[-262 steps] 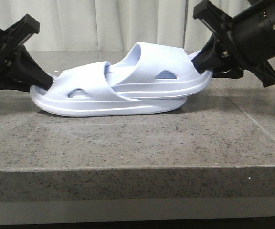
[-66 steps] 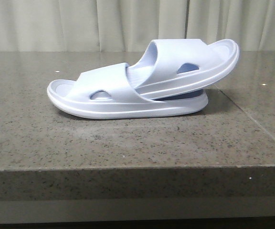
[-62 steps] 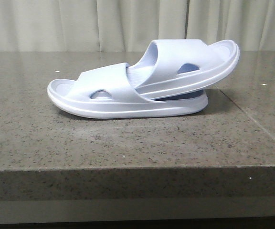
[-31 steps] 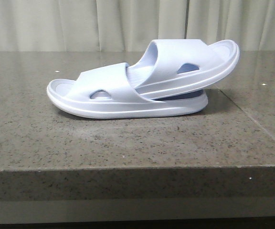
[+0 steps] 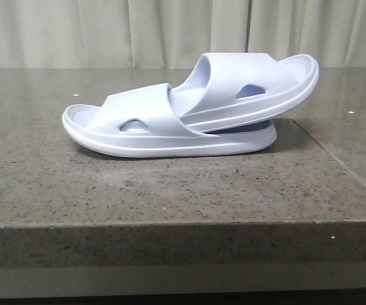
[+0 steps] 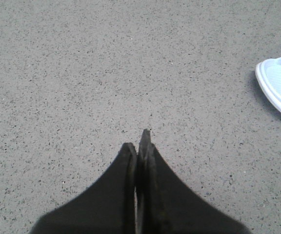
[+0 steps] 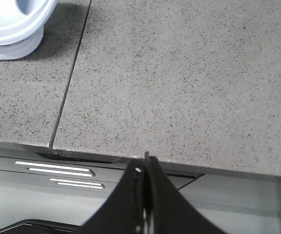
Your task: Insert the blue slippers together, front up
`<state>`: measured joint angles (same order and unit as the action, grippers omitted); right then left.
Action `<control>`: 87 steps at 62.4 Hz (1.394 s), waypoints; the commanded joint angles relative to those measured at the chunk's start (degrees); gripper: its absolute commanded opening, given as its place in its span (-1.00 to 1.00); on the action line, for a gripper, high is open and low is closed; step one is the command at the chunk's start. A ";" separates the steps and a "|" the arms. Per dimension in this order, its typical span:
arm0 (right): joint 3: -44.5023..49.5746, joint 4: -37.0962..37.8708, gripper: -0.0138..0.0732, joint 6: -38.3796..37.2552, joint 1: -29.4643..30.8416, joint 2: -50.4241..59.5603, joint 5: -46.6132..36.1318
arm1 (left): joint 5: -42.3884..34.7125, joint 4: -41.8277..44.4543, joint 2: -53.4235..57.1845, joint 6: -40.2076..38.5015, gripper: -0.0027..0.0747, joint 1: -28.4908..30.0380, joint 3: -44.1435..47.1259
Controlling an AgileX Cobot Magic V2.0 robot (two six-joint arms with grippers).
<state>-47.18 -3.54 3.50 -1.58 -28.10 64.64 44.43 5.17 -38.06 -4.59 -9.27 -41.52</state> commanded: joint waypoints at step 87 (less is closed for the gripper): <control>-1.20 0.07 -0.84 -0.11 -0.17 -0.34 -4.18 | -44.43 -12.94 34.89 -0.25 -0.98 10.01 40.52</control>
<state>-47.18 -3.54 3.40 -1.58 -28.10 64.34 7.25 -7.25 -3.49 -4.59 0.70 -1.15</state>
